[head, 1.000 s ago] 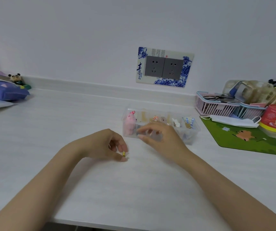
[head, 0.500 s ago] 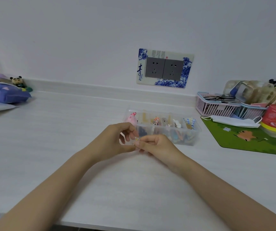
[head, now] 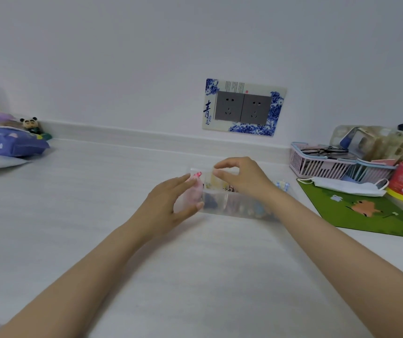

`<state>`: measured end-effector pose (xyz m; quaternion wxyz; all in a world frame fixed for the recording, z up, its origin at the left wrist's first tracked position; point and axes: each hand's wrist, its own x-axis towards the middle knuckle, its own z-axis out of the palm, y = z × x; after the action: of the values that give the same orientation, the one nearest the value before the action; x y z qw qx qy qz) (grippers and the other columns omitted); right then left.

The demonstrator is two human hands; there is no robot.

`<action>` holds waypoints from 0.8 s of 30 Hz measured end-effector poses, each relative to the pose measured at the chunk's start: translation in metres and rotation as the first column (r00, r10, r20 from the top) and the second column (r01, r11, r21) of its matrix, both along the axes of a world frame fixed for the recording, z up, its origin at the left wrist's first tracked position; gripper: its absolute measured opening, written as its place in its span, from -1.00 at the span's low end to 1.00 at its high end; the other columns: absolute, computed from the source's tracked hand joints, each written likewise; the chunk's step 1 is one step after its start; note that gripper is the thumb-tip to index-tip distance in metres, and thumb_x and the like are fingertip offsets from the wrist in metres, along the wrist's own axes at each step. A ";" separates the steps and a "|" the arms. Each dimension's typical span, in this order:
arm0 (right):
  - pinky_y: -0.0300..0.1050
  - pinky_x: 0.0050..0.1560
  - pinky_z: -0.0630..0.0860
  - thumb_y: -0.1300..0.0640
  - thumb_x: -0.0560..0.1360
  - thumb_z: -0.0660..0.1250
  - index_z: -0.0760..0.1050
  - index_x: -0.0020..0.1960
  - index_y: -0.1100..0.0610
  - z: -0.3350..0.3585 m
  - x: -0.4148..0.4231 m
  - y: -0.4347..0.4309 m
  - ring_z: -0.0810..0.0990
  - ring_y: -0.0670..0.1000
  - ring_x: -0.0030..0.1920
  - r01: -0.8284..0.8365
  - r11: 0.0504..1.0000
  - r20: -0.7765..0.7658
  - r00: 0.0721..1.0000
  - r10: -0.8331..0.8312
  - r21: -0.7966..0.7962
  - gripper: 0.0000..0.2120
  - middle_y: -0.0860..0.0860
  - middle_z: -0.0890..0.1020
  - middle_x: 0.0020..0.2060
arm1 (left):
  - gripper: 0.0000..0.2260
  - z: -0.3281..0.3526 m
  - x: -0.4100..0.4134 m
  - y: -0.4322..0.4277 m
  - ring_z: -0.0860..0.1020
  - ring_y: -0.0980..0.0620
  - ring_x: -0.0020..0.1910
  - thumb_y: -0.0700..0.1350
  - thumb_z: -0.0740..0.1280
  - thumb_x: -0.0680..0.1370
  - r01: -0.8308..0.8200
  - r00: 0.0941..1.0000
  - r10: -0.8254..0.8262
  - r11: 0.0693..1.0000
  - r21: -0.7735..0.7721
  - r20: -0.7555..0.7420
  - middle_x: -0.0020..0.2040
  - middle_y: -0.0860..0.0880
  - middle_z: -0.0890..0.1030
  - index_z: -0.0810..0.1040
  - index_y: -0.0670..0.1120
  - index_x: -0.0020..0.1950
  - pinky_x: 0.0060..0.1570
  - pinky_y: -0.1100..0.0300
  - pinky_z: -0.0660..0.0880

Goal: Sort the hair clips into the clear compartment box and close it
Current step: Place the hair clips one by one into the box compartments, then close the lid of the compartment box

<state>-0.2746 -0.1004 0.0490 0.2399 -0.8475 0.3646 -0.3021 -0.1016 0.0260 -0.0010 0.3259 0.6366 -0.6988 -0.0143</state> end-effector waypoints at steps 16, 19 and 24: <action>0.00 0.37 0.21 -0.20 0.43 0.33 0.24 0.44 0.03 -0.021 -0.098 -0.039 0.28 0.04 0.43 0.243 0.846 0.330 0.842 -0.427 0.475 -0.33 -0.01 0.30 0.45 | -0.44 0.027 -0.004 -0.076 0.53 -0.01 0.07 0.25 0.20 0.51 0.075 0.465 0.266 0.939 0.336 -0.845 0.13 -0.07 0.58 0.40 -0.16 0.29 0.26 0.10 0.37; 0.04 0.39 0.31 -0.22 0.43 0.32 0.40 0.32 0.08 -0.037 -0.103 -0.047 0.48 0.06 0.29 0.148 0.731 0.317 0.831 -0.457 0.666 -0.42 0.02 0.50 0.31 | -0.50 0.021 -0.004 -0.082 0.55 -0.05 -0.04 0.21 0.17 0.55 0.157 0.309 0.247 0.939 0.305 -0.919 0.05 -0.13 0.59 0.53 -0.20 0.14 0.08 0.13 0.46; 0.12 0.29 0.45 -0.16 0.45 0.32 0.54 0.17 0.07 -0.042 -0.096 -0.042 0.63 0.13 0.12 -0.060 0.664 0.420 0.815 -0.398 0.745 -0.60 0.09 0.67 0.10 | -0.55 0.018 -0.003 -0.078 0.58 0.00 -0.23 0.26 0.23 0.49 0.150 0.427 0.273 0.919 0.365 -0.862 -0.19 -0.05 0.59 0.57 -0.14 -0.07 -0.17 0.17 0.49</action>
<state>-0.3709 -0.1427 0.0072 0.6203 -0.5156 0.4496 -0.3837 -0.1044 -0.0523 0.0172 0.5151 0.6057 -0.3734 -0.4779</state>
